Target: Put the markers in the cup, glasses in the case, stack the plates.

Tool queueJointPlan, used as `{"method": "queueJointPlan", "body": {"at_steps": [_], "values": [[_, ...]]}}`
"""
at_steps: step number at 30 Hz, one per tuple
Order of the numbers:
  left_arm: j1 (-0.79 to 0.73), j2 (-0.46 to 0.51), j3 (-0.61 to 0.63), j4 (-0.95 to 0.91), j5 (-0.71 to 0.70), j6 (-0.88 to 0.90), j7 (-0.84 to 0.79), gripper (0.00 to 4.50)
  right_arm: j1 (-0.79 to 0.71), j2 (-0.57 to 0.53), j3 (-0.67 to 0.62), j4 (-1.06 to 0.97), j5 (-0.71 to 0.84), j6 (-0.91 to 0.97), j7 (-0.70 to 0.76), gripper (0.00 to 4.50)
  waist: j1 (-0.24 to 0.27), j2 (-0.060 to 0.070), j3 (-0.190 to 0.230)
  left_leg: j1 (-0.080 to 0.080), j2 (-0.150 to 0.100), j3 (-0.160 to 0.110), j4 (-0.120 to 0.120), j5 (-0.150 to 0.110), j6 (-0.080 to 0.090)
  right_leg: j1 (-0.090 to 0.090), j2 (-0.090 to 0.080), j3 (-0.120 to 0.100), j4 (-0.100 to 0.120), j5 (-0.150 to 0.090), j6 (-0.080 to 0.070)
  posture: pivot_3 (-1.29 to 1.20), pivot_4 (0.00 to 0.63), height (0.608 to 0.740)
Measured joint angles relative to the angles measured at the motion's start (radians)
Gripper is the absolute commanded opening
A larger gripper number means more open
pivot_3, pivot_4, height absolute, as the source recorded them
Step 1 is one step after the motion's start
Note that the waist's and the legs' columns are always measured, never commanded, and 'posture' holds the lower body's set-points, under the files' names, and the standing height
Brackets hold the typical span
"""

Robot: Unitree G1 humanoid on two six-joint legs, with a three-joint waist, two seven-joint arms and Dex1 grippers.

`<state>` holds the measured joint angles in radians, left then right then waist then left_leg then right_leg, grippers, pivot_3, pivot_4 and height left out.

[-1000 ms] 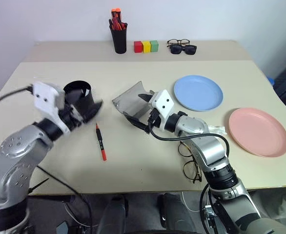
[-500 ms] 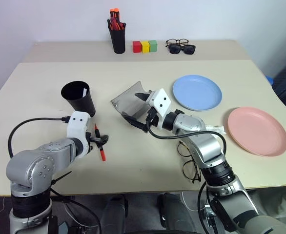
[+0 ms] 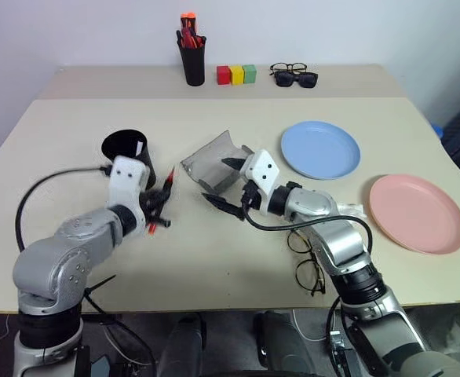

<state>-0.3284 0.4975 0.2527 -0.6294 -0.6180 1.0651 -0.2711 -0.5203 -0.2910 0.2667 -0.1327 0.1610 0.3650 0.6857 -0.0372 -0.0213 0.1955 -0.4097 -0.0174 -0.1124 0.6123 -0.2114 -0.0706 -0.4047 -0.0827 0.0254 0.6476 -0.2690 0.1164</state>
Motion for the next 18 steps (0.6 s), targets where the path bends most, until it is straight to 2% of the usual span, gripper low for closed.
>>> {"method": "queueJointPlan", "body": {"at_steps": [4, 8, 12, 18], "values": [[-0.169, -0.053, 0.066, 0.055, 0.010, -0.207, 0.001, 0.03, -0.001, 0.005, 0.003, -0.001, 0.001, 0.000, 0.010, 4.50, -0.001, 0.000, 0.000, 0.000, 0.000, 0.000, 0.000, 0.000, 0.000, 0.000, 0.000, 0.000, 0.000, 0.000, 0.000, 0.00, 0.150, 0.740], [-0.298, -0.044, 0.071, 0.231, 0.185, -0.398, 0.125, 0.03, -0.003, 0.024, 0.003, -0.001, 0.001, 0.000, 0.009, 4.50, -0.007, 0.000, 0.000, 0.001, 0.000, 0.000, 0.000, 0.000, 0.000, 0.000, 0.001, 0.000, 0.001, 0.000, 0.000, 0.00, 0.150, 0.740], [-0.301, -0.008, 0.008, 0.435, 0.379, -0.606, 0.170, 0.03, -0.010, 0.060, 0.007, -0.001, 0.001, 0.000, 0.003, 4.50, -0.004, 0.000, 0.000, 0.001, 0.000, 0.000, 0.000, 0.000, 0.000, 0.000, 0.001, 0.000, 0.001, 0.000, 0.001, 0.00, 0.150, 0.740], [-0.233, -0.046, -0.025, 0.571, 0.424, -0.753, 0.137, 0.03, -0.021, 0.075, 0.022, -0.002, 0.000, 0.000, 0.000, 4.50, -0.001, 0.000, 0.000, 0.000, 0.000, 0.000, 0.000, 0.000, 0.000, 0.000, 0.000, 0.000, 0.001, 0.000, 0.001, 0.00, 0.150, 0.740]]}}
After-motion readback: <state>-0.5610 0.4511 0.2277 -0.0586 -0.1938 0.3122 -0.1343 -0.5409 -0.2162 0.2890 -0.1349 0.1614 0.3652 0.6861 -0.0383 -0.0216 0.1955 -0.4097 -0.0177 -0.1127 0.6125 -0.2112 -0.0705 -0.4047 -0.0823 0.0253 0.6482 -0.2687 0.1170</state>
